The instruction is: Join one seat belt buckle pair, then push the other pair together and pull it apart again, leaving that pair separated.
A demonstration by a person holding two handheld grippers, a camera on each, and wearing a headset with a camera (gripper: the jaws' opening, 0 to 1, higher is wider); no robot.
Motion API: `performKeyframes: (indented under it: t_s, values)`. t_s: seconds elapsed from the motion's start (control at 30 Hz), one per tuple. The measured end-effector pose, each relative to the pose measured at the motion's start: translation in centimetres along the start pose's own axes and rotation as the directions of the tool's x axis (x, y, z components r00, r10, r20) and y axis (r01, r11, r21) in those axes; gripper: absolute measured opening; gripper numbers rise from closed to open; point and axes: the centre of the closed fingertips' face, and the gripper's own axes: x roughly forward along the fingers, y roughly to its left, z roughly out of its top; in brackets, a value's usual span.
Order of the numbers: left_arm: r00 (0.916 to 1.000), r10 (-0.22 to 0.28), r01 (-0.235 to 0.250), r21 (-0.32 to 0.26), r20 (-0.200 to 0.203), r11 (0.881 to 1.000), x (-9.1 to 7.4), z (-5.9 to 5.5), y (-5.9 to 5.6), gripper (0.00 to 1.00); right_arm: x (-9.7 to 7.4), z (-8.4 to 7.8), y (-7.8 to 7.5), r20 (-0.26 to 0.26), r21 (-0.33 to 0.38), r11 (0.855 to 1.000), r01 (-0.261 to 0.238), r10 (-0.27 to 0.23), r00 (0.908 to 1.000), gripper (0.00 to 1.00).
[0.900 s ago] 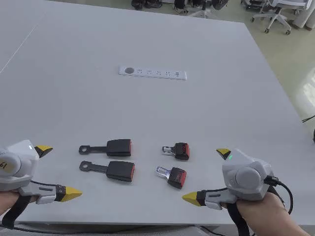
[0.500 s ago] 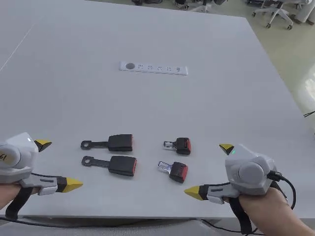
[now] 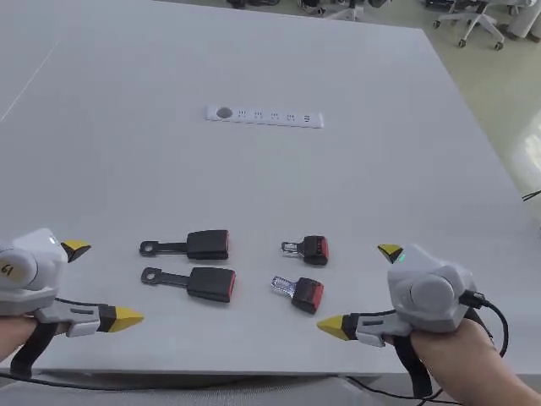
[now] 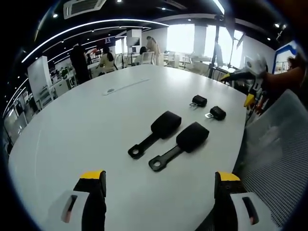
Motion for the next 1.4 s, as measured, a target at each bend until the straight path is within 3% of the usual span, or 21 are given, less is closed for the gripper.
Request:
performKeyframes:
  t_s: [0.5, 0.77, 0.87, 1.13, 1.4]
  values:
    - [1.0, -0.008, 0.008, -0.002, -0.003, 1.0, 0.2, 0.0, -0.1, 0.97, 0.2, 0.4, -0.1, 0.0, -0.002, 1.0, -0.002, 0.002, 1.0, 1.0]
    - [0.999, -0.022, 0.024, 0.065, -0.04, 0.998, 0.6, -0.5, -0.6, 0.97, 0.5, 0.2, 0.1, -0.011, -0.016, 1.0, -0.009, 0.009, 0.9999, 1.0]
    - [0.9989, -0.024, 0.026, 0.045, -0.041, 0.999, 0.7, -0.7, -0.4, 0.97, 0.6, 0.4, 0.1, -0.009, -0.018, 1.0, -0.015, 0.015, 0.9999, 0.99]
    - [0.9972, -0.03, 0.035, 0.068, -0.069, 0.997, 0.8, -1.2, -0.5, 0.95, 1.1, 0.3, 0.3, -0.015, -0.024, 0.999, -0.028, 0.027, 0.9995, 0.99]
    - [0.9935, -0.027, 0.043, 0.149, -0.111, 0.988, 0.6, -1.4, -0.7, 0.9, 1.4, 0.0, 0.8, -0.026, -0.016, 0.999, -0.045, 0.045, 0.9987, 0.97]
